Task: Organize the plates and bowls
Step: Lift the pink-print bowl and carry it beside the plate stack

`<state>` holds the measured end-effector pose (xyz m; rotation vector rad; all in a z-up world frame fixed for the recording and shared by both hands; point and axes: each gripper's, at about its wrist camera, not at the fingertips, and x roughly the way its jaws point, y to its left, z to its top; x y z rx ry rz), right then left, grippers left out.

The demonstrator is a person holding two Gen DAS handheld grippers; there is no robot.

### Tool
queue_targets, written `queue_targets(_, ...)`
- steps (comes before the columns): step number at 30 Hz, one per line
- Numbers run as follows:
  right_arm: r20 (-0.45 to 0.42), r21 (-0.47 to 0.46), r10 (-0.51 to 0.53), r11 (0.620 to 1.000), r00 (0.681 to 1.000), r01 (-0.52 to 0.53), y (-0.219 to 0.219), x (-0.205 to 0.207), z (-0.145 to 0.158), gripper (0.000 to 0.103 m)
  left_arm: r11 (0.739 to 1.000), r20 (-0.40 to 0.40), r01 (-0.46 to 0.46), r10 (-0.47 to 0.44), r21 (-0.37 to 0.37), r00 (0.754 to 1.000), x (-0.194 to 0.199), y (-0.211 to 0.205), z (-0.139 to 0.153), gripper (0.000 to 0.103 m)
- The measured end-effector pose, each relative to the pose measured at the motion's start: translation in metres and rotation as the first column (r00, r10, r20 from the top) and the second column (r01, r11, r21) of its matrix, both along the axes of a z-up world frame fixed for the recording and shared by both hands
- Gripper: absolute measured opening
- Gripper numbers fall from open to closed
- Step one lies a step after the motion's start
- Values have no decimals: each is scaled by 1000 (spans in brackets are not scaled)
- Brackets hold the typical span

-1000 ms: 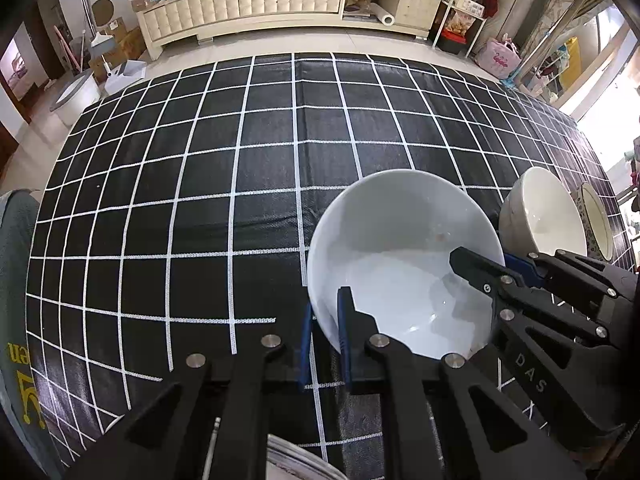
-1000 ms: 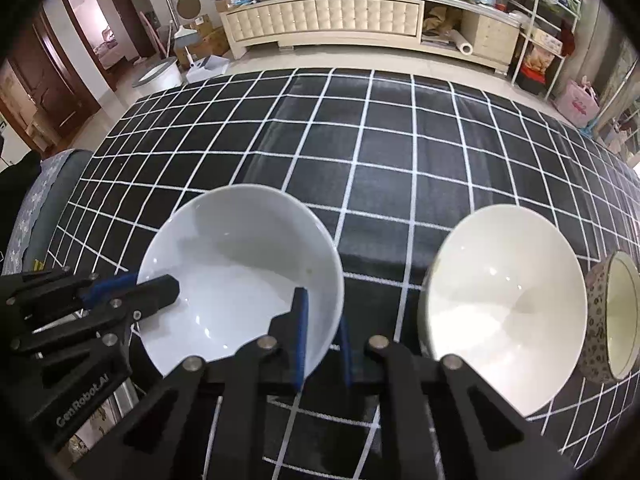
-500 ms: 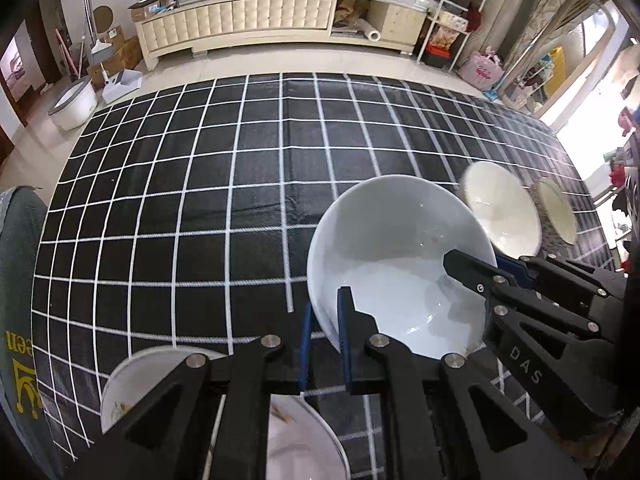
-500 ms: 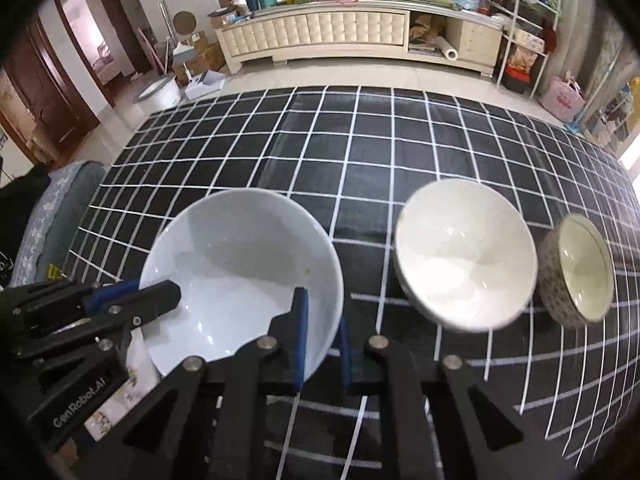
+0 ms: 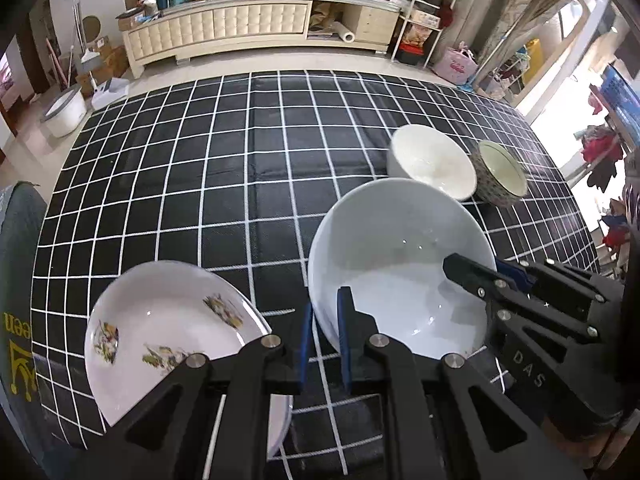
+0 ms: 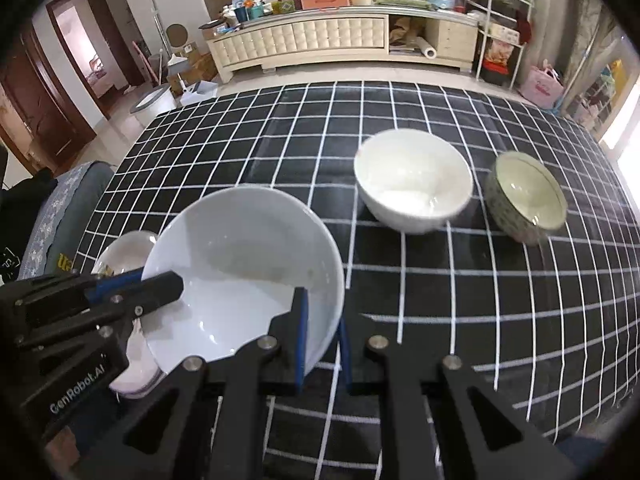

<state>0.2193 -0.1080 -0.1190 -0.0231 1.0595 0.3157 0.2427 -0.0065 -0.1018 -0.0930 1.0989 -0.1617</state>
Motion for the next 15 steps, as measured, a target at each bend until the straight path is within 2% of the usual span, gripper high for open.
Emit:
queue_targets(7,-25,23,-21,999,999,22,-15,-19,-10,17,999,10,30,-31,21,999,-23,-16,2,10)
queue_targets(15,-62,22,-21,999,998,23,-16,-21,-27,17,999,-24,30,-29,31,999,-39,-27,-17,10)
